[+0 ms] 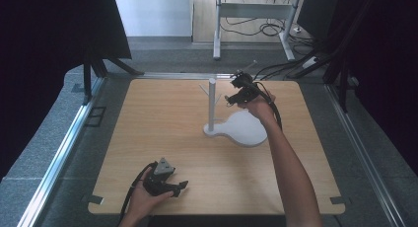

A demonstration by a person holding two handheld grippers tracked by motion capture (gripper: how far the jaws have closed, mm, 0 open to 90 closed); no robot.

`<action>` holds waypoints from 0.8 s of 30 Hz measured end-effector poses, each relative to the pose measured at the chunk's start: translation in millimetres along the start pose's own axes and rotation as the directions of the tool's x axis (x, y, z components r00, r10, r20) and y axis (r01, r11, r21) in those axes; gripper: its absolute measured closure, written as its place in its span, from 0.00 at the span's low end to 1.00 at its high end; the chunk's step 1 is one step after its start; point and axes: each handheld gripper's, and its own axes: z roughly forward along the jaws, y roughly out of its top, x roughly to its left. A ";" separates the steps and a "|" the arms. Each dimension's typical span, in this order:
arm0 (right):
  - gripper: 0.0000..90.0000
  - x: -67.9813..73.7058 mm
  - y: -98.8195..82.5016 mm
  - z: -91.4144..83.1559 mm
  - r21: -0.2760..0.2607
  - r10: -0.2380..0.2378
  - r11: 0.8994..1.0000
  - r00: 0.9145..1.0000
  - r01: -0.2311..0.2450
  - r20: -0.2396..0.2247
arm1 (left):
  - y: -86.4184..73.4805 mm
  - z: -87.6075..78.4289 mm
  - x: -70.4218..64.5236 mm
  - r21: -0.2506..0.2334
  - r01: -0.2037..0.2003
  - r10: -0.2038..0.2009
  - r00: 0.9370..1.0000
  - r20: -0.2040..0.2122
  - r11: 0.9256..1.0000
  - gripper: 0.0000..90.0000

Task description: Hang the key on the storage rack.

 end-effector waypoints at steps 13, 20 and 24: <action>0.92 0.8 16.4 3.4 -0.031 -0.006 0.999 1.000 0.006 0.011 | -1.2 -1.3 2.7 0.002 0.012 -0.012 1.000 0.001 1.000 0.32; 0.92 6.5 15.4 -2.6 -0.047 -0.024 0.999 1.000 0.024 -0.003 | -1.3 -0.2 1.8 0.004 0.010 -0.010 1.000 0.000 1.000 0.32; 0.92 14.7 15.4 -5.0 -0.051 -0.045 0.998 0.999 0.045 -0.003 | -1.0 -0.3 1.4 0.006 0.008 -0.008 1.000 0.001 1.000 0.32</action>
